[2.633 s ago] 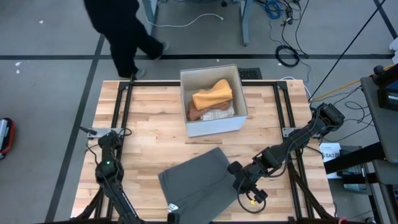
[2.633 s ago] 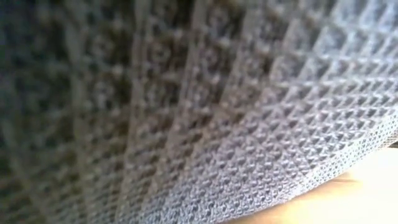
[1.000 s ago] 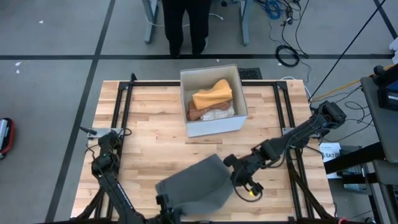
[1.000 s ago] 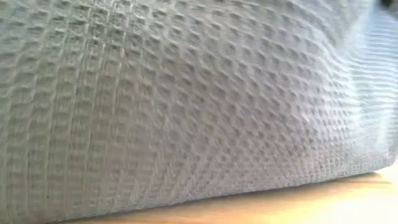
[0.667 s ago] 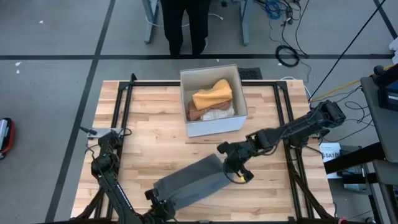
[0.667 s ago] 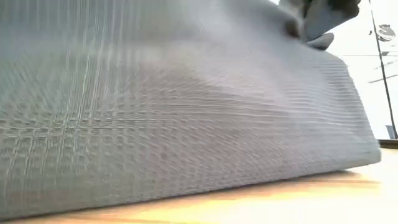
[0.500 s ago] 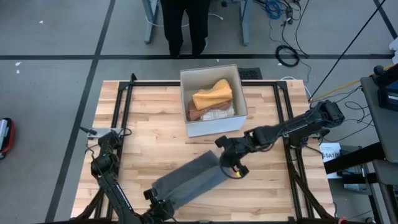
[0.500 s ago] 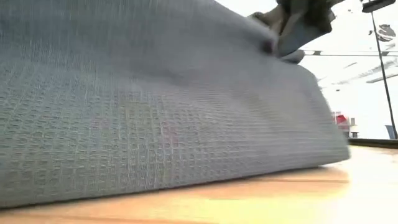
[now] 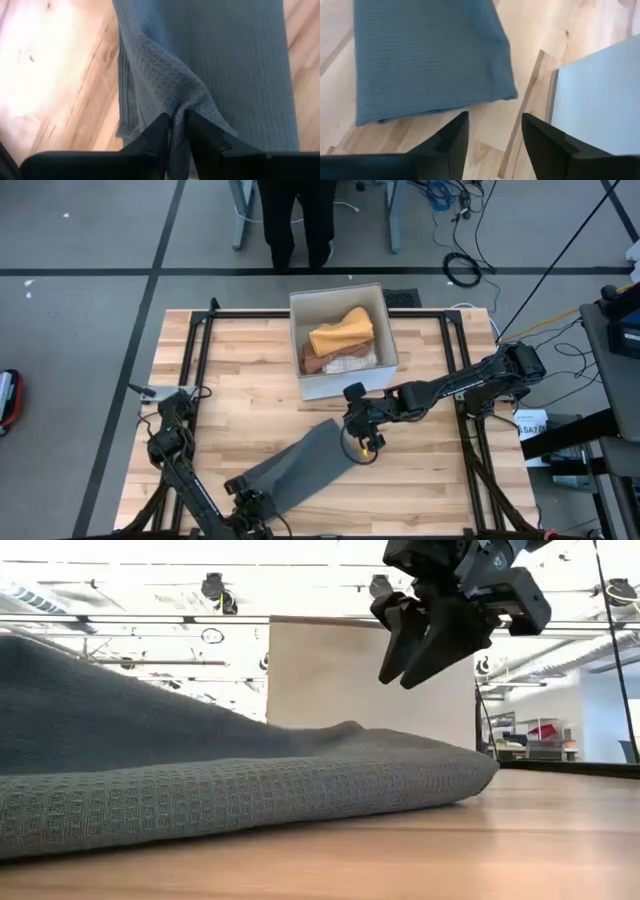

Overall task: Fold towel
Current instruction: Fold the orange towel

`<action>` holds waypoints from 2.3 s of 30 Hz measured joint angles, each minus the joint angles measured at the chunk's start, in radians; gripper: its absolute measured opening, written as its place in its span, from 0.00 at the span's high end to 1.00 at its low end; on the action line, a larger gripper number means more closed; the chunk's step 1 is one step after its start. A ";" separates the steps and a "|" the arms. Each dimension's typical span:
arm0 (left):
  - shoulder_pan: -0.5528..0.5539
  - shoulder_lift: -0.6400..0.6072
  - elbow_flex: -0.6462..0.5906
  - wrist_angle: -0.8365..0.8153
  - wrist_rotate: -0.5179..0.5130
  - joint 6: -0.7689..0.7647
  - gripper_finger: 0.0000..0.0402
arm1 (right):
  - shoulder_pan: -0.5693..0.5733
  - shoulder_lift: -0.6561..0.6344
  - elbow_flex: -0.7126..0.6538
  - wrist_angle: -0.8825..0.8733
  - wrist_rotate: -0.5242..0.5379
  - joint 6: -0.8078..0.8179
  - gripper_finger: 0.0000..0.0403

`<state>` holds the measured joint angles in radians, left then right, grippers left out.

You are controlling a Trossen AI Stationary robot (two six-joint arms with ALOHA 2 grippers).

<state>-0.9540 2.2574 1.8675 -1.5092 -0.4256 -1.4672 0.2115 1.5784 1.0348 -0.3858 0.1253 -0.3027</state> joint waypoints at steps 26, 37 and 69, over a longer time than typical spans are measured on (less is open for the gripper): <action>-0.005 0.000 0.155 -0.062 -0.057 0.158 0.67 | 0.073 0.236 0.000 0.219 -0.180 0.078 0.58; 0.027 -0.002 0.157 -0.016 -0.235 0.255 0.67 | 0.056 0.240 -0.001 0.017 -0.174 0.146 0.58; 0.126 -0.001 -0.146 0.142 -0.063 0.299 0.67 | 0.170 -0.144 -0.001 0.043 -0.234 0.224 0.58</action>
<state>-0.8276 2.2562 1.7215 -1.3668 -0.4884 -1.1682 0.3813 1.4342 1.0336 -0.3433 -0.1090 -0.0790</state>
